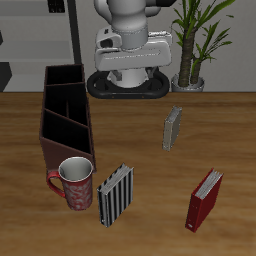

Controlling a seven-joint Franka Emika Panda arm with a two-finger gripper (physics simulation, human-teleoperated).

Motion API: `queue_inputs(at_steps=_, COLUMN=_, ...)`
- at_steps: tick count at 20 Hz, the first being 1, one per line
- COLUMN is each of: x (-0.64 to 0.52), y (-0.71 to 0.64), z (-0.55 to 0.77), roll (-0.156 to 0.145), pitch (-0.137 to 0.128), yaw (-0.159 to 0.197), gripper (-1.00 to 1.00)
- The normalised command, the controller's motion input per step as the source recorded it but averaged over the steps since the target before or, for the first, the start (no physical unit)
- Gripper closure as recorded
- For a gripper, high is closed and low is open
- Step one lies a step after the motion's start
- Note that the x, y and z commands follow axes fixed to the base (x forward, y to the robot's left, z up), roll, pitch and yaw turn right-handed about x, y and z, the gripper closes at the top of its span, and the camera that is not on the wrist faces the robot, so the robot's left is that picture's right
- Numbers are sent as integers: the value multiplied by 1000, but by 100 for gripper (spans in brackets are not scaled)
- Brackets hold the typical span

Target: Place the striped book into the right desk caddy's front compartment

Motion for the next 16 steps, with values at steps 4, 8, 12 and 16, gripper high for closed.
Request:
queue_inputs(at_steps=4, x=75, y=-11, z=-36, roll=-14, pitch=6, yaw=6, gripper=-100)
queue_inputs(at_steps=8, x=89, y=-27, z=21, roll=-41, pitch=-11, yaw=2, gripper=-100)
queue_inputs(at_steps=12, x=304, y=-26, z=117, roll=-76, pitch=-30, yaw=-11, gripper=-100)
queue_inputs(at_steps=16, x=352, y=-84, z=158, roll=-76, pitch=-32, yaw=-20, gripper=-100)
